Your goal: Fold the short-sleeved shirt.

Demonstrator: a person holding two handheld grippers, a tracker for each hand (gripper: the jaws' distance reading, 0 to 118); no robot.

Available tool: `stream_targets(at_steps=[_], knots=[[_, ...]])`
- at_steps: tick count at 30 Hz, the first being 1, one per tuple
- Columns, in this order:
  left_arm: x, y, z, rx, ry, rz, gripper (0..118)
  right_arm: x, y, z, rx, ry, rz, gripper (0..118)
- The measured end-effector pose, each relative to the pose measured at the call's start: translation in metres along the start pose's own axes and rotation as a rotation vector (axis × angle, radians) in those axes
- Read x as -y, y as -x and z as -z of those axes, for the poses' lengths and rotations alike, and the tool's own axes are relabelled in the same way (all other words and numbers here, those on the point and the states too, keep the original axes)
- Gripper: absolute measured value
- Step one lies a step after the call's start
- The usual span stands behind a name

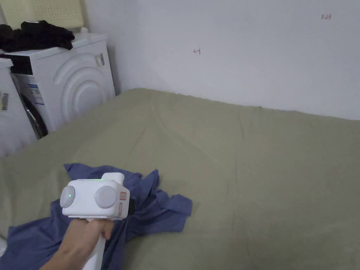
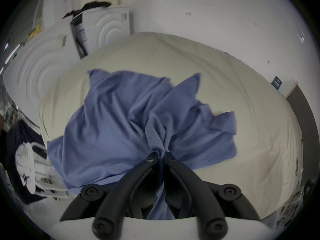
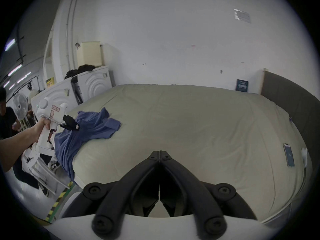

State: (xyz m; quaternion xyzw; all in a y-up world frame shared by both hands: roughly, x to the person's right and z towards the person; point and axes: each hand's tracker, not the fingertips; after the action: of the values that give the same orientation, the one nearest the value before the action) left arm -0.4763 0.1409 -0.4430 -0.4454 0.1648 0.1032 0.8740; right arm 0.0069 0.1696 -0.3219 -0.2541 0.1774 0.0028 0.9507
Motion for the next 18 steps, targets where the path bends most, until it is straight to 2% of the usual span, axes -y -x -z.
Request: stream_targets(at_steps=[3,5,11,18], knots=[[-0.018,-0.047,-0.006,0.094,-0.016,0.007,2,0.009,-0.017,-0.019,0.055,-0.006,0.015,0],[-0.026,-0.088,-0.011,0.095,-0.053,0.087,2,0.013,-0.028,-0.030,0.076,-0.013,0.029,0],[-0.053,-0.236,-0.023,0.281,-0.087,0.235,2,0.021,-0.064,-0.056,0.176,-0.030,0.083,0],[-0.038,-0.415,-0.058,0.529,-0.095,0.392,2,0.032,-0.103,-0.072,0.275,-0.017,0.153,0]])
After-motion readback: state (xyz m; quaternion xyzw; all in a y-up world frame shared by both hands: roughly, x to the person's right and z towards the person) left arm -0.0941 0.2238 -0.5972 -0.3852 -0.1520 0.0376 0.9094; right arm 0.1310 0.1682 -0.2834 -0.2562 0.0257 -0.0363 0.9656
